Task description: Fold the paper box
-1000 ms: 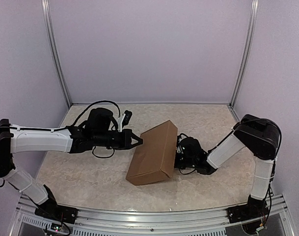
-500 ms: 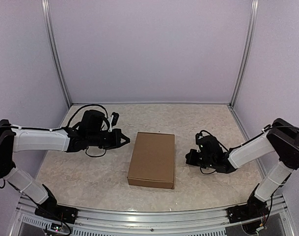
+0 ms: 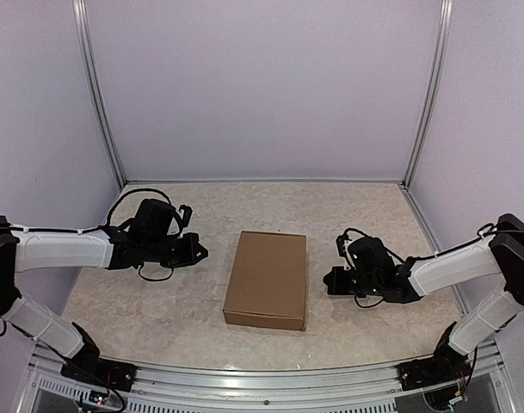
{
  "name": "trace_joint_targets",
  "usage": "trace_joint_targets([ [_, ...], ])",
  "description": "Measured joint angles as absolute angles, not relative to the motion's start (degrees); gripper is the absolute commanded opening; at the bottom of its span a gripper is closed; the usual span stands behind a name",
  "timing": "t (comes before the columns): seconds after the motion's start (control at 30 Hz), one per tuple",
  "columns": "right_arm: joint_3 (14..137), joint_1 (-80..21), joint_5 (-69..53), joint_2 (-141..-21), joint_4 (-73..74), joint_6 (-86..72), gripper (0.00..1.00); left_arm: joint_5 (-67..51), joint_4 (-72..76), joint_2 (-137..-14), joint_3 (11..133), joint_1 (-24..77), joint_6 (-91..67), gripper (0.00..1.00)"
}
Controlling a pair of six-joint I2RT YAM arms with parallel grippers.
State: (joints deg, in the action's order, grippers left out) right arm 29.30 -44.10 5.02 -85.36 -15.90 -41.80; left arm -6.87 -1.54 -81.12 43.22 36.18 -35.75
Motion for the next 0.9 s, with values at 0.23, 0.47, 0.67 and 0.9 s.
trace_joint_targets([
  [0.23,30.2,-50.5,3.9,-86.7,-13.4,-42.9,0.00,-3.9,-3.2,-80.1,40.5,36.2,-35.8,0.05],
  [0.47,34.3,-52.1,3.6,-91.9,-13.1,-44.2,0.00,-3.6,-3.2,-80.1,39.1,36.0,-35.8,0.09],
  [0.67,38.5,-52.1,3.6,-95.3,-13.2,-44.9,0.00,-6.1,-1.8,-81.2,38.2,35.4,-35.8,0.10],
  [0.9,43.3,-52.1,4.1,-99.3,-13.6,-44.9,0.00,-11.3,1.5,-87.9,39.1,35.4,-36.0,0.09],
])
